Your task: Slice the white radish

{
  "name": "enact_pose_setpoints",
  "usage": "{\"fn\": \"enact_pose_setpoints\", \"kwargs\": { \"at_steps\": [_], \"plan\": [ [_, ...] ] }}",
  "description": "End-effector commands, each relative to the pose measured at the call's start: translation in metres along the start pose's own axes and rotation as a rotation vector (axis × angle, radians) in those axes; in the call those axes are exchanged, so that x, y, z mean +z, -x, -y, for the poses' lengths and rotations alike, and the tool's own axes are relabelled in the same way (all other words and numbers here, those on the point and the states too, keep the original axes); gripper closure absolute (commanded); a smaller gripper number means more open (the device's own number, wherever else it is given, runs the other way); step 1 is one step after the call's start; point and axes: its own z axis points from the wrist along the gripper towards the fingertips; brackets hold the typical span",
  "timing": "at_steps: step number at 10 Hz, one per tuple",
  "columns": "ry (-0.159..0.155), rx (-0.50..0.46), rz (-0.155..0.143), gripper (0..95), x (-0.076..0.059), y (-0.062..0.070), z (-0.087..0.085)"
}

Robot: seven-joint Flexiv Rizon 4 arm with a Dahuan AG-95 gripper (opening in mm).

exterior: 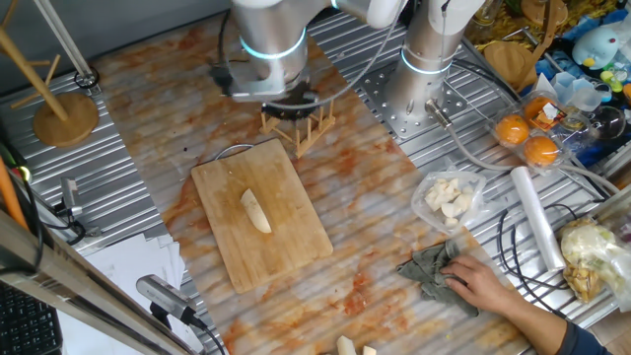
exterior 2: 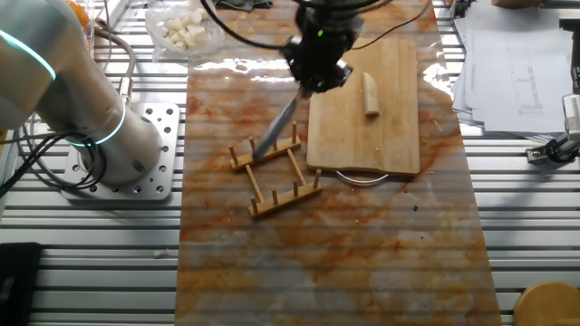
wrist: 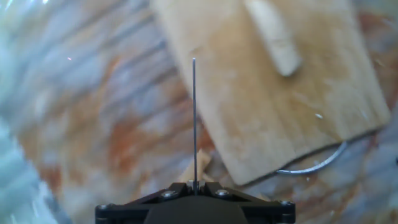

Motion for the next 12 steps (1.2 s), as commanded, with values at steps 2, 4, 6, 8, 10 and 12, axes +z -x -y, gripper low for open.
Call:
{"fn": "enact_pose_setpoints", "kwargs": {
  "at_steps": [2, 4, 6, 8, 10, 12],
  "plan": [
    [0.042, 0.489, 0.031, 95.0, -0.016, 0.081, 0.004],
    [0.038, 0.538, 0.063, 95.0, -0.006, 0.098, 0.007],
    [0.033, 0.578, 0.100, 95.0, 0.002, 0.114, 0.014],
    [0.020, 0.591, 0.120, 95.0, 0.011, 0.128, 0.024],
    [0.006, 0.617, 0.139, 95.0, 0.025, 0.145, 0.035],
    [0.010, 0.641, 0.149, 95.0, 0.042, 0.157, 0.043]
  ]
}}
